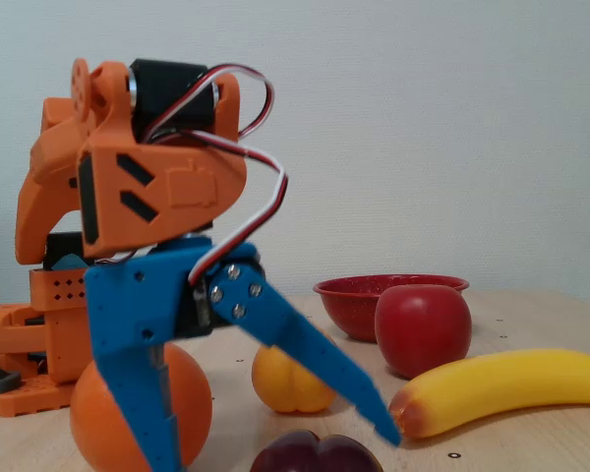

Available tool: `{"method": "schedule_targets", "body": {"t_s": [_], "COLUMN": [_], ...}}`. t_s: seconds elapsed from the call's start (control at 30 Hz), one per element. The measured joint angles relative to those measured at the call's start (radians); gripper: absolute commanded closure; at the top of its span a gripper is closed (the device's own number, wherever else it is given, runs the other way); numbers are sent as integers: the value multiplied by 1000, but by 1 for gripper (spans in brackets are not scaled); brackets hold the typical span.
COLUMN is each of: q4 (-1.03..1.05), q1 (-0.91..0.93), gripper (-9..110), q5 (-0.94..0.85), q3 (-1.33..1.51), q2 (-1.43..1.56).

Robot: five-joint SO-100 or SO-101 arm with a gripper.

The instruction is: Put plum in the red bowl.

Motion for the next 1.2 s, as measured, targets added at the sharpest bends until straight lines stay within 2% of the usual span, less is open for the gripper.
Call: {"method": "schedule_targets", "body": {"t_s": [0.8,1.2], "q4": [-55,-77], "q1": [-2,-61], "gripper": [56,56], "q5": [14,15], "q3": [21,43], "q2": [0,0]}}
